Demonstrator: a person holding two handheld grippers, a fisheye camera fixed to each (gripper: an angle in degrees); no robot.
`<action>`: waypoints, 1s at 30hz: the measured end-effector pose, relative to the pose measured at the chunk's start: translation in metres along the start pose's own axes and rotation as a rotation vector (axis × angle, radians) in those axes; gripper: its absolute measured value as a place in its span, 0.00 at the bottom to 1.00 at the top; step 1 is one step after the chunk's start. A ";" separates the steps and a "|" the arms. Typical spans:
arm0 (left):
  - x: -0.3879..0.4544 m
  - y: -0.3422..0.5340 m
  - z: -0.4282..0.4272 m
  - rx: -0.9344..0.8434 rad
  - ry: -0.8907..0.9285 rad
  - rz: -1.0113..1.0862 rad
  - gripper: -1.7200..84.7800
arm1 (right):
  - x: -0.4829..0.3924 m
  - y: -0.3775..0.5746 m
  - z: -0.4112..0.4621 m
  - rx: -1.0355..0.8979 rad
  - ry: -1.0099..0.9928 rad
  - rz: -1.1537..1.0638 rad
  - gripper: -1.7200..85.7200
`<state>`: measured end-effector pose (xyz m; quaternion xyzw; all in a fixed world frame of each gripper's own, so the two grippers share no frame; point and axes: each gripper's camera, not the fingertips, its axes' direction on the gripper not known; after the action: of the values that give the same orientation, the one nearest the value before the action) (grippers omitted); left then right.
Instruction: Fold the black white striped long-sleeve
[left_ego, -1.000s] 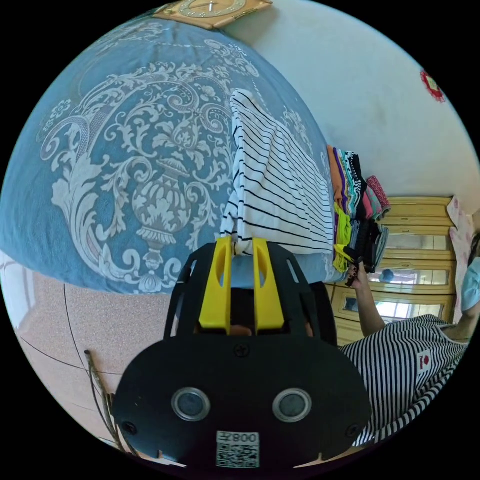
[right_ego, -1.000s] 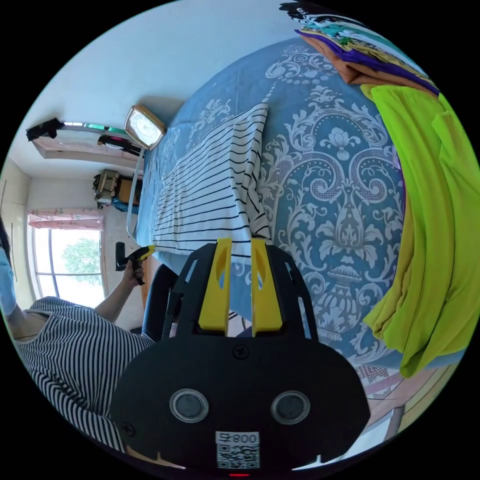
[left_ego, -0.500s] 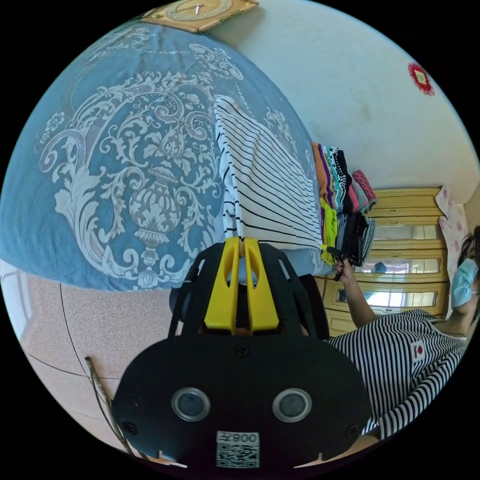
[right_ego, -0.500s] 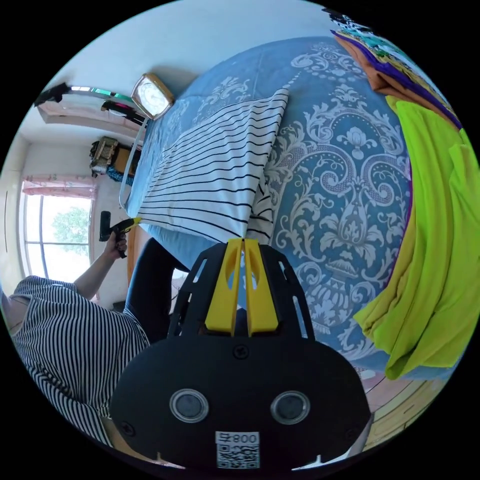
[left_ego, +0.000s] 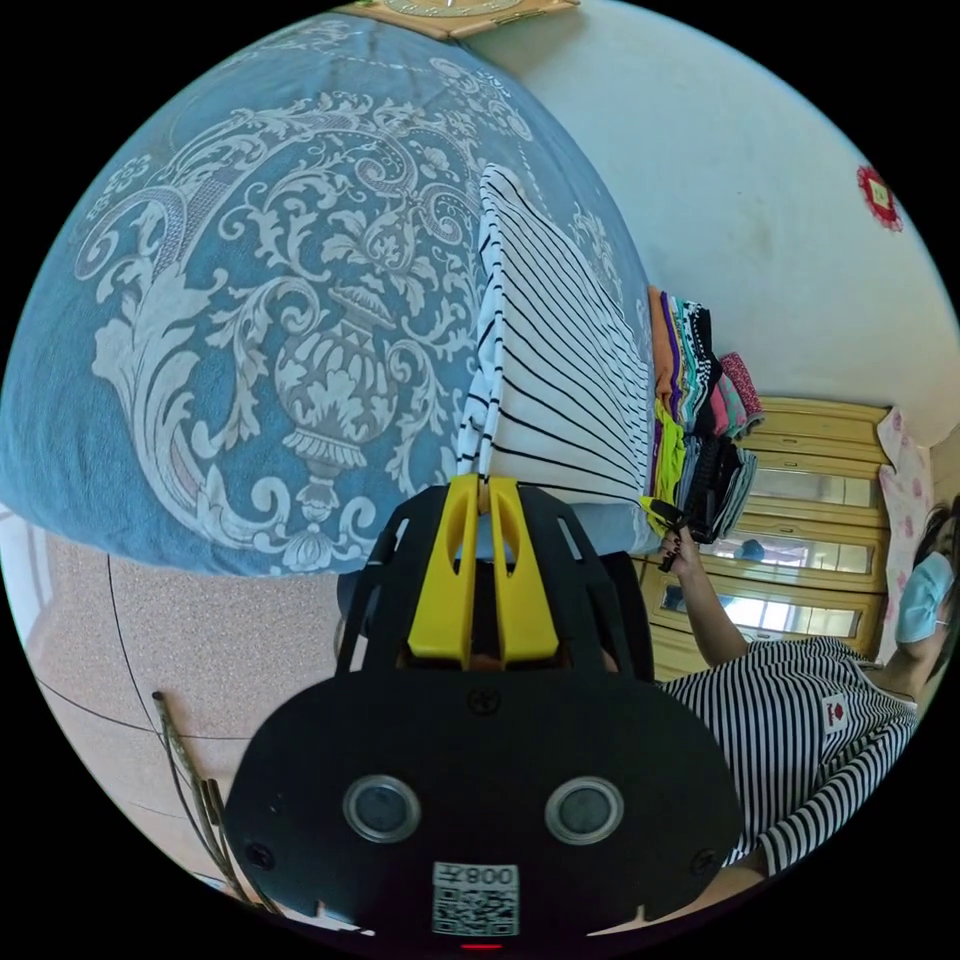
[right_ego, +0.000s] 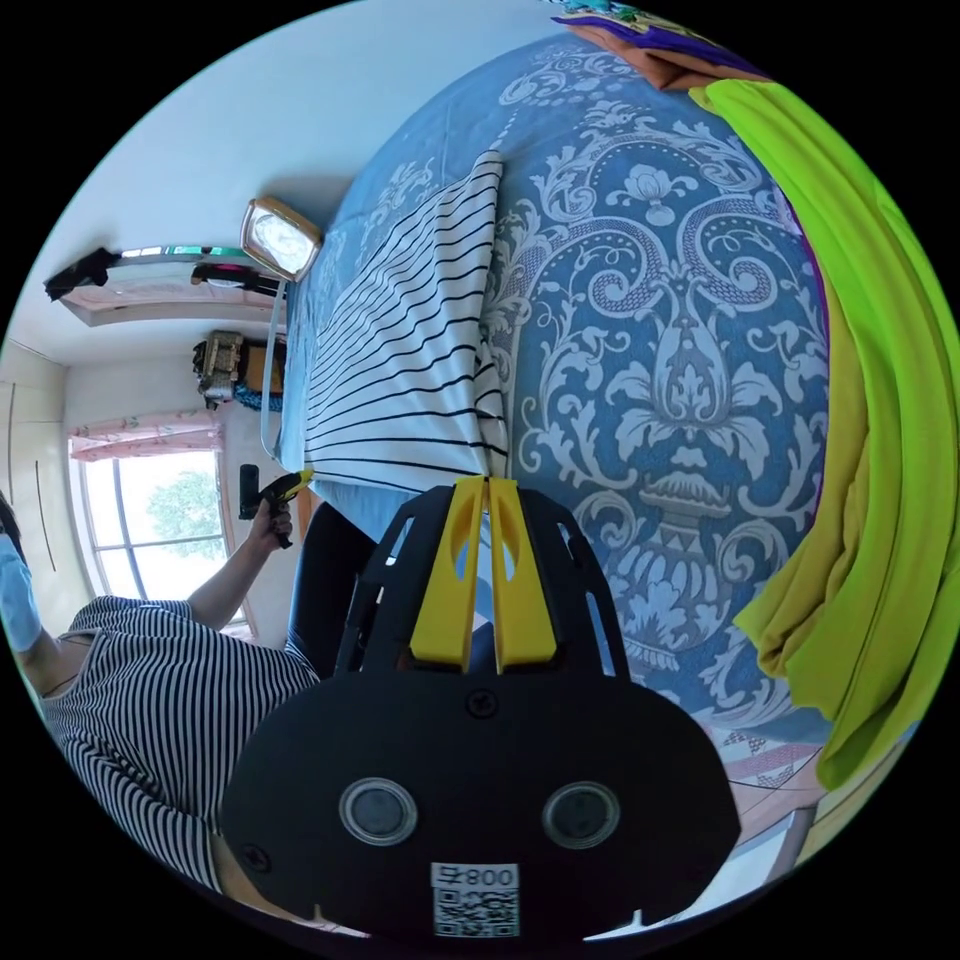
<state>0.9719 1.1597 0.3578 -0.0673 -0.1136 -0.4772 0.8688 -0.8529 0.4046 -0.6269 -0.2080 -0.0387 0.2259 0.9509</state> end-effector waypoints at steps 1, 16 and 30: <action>0.000 0.004 -0.001 0.001 -0.001 -0.002 0.04 | 0.000 0.004 -0.003 0.002 -0.002 0.005 0.02; 0.009 0.060 -0.034 0.031 -0.034 -0.011 0.07 | -0.007 0.066 -0.061 0.094 -0.080 0.075 0.03; 0.039 0.091 -0.070 0.048 -0.020 -0.049 0.06 | -0.080 0.093 -0.074 0.073 0.131 -0.076 0.10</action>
<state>1.0779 1.1607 0.2996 -0.0486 -0.1353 -0.4950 0.8569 -0.9511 0.4166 -0.7312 -0.1861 0.0239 0.1770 0.9662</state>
